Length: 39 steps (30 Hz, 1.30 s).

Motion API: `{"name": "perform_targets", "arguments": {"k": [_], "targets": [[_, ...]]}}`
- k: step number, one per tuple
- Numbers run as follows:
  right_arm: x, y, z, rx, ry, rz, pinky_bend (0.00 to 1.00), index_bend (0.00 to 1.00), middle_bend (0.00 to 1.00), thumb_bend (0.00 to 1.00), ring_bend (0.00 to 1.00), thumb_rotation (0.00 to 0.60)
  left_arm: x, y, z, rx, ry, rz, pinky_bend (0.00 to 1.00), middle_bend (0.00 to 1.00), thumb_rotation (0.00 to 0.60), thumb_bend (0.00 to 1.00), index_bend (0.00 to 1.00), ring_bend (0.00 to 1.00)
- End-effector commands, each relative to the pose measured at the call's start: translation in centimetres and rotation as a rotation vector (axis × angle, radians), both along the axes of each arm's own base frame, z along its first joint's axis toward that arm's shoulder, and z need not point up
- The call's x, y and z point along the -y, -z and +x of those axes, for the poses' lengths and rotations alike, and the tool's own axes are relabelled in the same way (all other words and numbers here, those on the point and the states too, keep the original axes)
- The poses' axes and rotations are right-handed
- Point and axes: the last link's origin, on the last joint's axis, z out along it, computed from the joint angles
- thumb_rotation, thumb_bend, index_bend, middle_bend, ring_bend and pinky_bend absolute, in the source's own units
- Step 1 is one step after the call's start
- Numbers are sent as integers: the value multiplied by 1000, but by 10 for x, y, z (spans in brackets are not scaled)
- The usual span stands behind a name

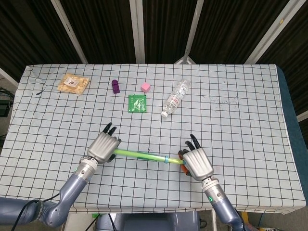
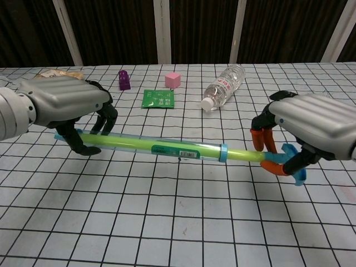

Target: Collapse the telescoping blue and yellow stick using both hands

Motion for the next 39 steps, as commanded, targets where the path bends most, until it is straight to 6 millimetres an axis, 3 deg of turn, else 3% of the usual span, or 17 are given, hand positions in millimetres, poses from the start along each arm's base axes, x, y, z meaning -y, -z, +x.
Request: {"name": "perform_targets", "arguments": {"k": [1, 8, 13, 15, 19, 24, 30, 39], "targets": [[0, 1, 2, 3, 0, 2, 0, 774, 586, 472, 226, 600, 0, 0, -1, -1, -2, 0, 0, 639, 600, 460, 577, 119], [-1, 4, 6, 8, -6, 5, 0, 772, 586, 472, 226, 600, 1, 0, -1, 3, -8, -1, 0, 622, 600, 459, 561, 119], [2, 2, 5, -11, -12, -13, 0, 651, 552, 472, 221, 600, -1, -2, -2, 0, -15, 4, 0, 558, 600, 451, 492, 119], [2, 1, 4, -23, -14, -19, 0, 569, 486, 472, 195, 600, -1, -4, -2, 2, -18, 7, 0, 498, 600, 420, 452, 119], [5, -2, 0, -55, -14, -34, 0, 251, 257, 472, 57, 600, -1, -6, -2, 14, -22, 11, 0, 345, 600, 342, 377, 113], [6, -7, -3, -98, -3, -56, 0, 18, 107, 472, 0, 600, 0, -7, -2, 27, -21, 14, 0, 217, 600, 272, 295, 89], [9, -15, -14, -201, 3, -107, 0, 0, 14, 472, 0, 600, 5, -6, -4, 38, -28, -2, 0, 186, 600, 250, 256, 77], [3, -36, -45, -189, 70, -151, 0, 0, 2, 430, 0, 600, 16, -15, -12, 97, -55, 11, 0, 135, 600, 244, 209, 35]]}}
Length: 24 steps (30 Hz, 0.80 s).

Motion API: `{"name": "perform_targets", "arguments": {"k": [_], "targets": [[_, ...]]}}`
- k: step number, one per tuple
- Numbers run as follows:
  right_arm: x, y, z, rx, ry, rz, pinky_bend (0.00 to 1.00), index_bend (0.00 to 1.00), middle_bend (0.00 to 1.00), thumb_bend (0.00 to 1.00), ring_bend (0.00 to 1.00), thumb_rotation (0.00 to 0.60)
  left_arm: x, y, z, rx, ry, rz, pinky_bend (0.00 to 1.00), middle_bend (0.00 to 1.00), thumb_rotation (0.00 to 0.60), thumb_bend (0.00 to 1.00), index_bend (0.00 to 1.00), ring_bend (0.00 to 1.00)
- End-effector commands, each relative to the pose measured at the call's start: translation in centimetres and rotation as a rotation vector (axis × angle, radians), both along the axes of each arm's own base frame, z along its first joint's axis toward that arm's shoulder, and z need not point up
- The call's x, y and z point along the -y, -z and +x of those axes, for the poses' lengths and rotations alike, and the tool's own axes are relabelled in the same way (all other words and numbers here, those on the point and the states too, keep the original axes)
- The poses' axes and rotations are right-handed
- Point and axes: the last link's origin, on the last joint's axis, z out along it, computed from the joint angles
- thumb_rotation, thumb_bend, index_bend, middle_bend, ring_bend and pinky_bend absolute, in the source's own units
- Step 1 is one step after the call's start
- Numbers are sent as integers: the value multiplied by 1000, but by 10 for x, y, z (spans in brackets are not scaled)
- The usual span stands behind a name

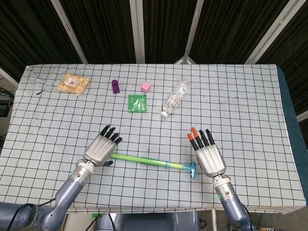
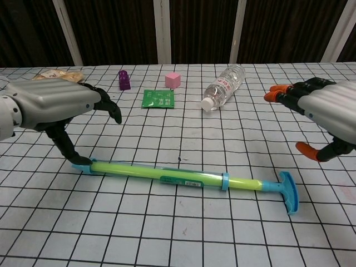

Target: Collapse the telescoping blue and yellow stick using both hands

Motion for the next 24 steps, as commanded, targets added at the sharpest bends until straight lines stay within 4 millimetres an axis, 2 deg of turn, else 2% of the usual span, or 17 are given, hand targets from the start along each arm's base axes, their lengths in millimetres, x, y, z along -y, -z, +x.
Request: {"name": "perform_targets", "arguments": {"k": [1, 5, 9, 14, 19, 24], "targets": [[-6, -15, -19, 42, 43, -32, 0, 0, 1, 407, 0, 600, 6, -10, -8, 38, -21, 24, 0, 117, 600, 234, 191, 24], [-11, -34, -38, 34, 52, -86, 0, 0, 0, 321, 0, 600, 18, -26, -24, 46, -15, 71, 0, 11, 600, 180, 89, 0], [-19, -54, -56, 69, 87, -131, 0, 0, 0, 310, 0, 600, 35, -44, -43, 83, -15, 135, 0, 0, 600, 145, 7, 0], [-37, -81, -77, 152, 157, -177, 0, 0, 0, 305, 0, 600, 58, -73, -75, 126, -55, 225, 0, 0, 600, 125, 0, 0], [-53, -102, -95, 195, 180, -227, 0, 0, 0, 301, 0, 600, 75, -98, -99, 162, -109, 284, 0, 0, 600, 119, 0, 0], [-76, -126, -114, 247, 183, -299, 0, 0, 0, 301, 0, 600, 108, -122, -129, 244, -200, 346, 0, 0, 600, 118, 0, 0]]}}
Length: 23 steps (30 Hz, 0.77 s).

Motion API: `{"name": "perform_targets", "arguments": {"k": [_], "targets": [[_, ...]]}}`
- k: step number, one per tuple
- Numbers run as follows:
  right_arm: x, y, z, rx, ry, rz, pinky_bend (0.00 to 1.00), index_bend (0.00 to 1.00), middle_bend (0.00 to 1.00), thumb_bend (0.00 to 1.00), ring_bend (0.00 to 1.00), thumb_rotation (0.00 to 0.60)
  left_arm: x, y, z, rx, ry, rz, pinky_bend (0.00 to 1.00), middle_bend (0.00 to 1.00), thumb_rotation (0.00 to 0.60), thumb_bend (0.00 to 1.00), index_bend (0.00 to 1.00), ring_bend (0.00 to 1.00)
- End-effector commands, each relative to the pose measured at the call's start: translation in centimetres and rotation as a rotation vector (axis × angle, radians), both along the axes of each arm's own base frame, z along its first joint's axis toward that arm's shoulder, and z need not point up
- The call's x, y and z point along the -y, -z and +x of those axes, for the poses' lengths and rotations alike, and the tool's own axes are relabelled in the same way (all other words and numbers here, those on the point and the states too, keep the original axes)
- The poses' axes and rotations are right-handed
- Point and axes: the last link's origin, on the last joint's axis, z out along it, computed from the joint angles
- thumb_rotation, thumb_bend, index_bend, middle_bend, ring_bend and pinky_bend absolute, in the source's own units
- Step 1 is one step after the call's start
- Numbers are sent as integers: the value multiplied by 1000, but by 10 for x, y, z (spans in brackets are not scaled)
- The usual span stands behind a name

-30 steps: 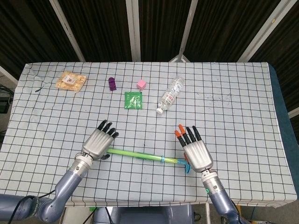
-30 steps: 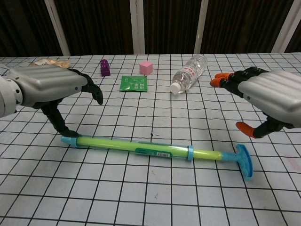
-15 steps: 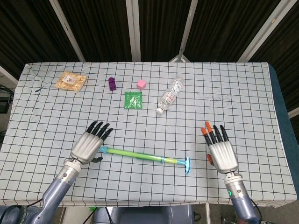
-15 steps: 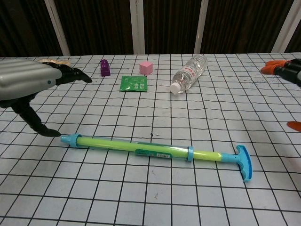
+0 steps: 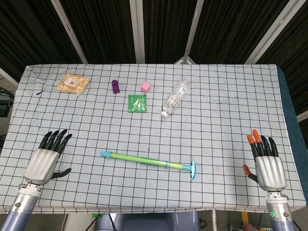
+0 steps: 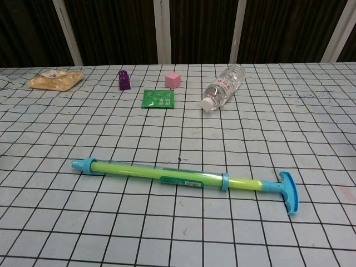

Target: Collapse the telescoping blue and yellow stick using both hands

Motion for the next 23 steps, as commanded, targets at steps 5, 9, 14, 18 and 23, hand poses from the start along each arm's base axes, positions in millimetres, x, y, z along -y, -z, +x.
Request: {"name": "perform_targets", "arguments": {"k": [5, 9, 14, 18, 23], "targets": [[-38, -32, -30, 16, 40, -92, 0, 0, 0, 301, 0, 600, 48, -34, -47, 64, -100, 79, 0, 0, 600, 118, 0, 0], [-43, -40, -37, 56, 84, -109, 0, 0, 0, 301, 0, 600, 56, -41, -60, 39, -95, 87, 0, 0, 600, 117, 0, 0], [-49, -46, -38, 49, 75, -134, 0, 0, 0, 301, 0, 600, 56, -51, -71, 27, -91, 138, 0, 0, 600, 118, 0, 0], [-50, -46, -39, 51, 78, -131, 0, 0, 0, 301, 0, 600, 57, -58, -77, 33, -108, 149, 0, 0, 600, 118, 0, 0], [-47, -42, -38, 39, 73, -106, 0, 0, 0, 301, 0, 600, 52, -59, -77, 33, -84, 161, 0, 0, 600, 118, 0, 0]]}}
